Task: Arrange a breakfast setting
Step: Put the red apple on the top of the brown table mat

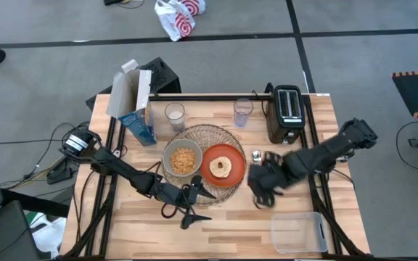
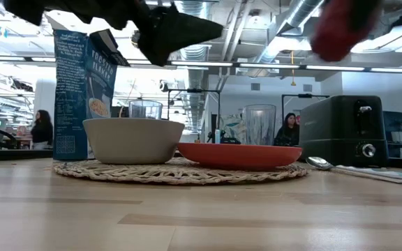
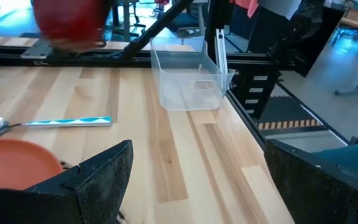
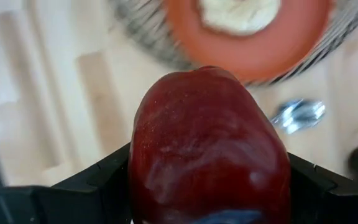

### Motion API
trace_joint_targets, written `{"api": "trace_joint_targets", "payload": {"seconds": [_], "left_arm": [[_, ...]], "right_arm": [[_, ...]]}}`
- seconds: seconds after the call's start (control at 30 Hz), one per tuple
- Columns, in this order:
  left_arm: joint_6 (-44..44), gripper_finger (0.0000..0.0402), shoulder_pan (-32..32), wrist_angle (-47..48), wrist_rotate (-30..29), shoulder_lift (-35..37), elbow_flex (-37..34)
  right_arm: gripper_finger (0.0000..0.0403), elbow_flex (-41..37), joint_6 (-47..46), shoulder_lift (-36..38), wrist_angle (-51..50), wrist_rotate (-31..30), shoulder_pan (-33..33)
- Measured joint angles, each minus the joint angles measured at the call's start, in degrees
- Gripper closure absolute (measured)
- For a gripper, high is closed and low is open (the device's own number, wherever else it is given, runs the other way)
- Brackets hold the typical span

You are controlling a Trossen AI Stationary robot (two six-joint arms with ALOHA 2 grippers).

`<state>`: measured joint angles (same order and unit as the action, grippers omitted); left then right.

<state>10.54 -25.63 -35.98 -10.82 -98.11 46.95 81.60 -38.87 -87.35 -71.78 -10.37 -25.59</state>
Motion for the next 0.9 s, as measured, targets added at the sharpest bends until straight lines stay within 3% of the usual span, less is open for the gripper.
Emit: {"api": "trace_joint_targets", "payload": {"seconds": [0.13, 0.43, 0.63, 0.9], "left_arm": [[-0.2, 0.0054, -0.8, -0.9, -1.5, 4.2, -4.0], [3.0, 0.0054, -3.7, -0.7, -10.5, 21.0, -16.8], [4.1, 0.0054, -4.6, 0.7, -11.2, 28.7, -21.7], [6.6, 0.0054, -5.7, 7.5, -13.5, 30.7, -22.2]], "right_arm": [[0.0098, 1.2, 10.5, -0.1, 1.5, -0.3, 9.0], [0.0098, 6.9, 25.5, -3.1, 4.1, -0.3, 25.3], [0.0098, 20.3, 33.7, -14.0, -0.5, -0.2, 31.1], [0.0098, 40.6, 42.4, -31.9, -7.6, 0.2, 37.8]]}}
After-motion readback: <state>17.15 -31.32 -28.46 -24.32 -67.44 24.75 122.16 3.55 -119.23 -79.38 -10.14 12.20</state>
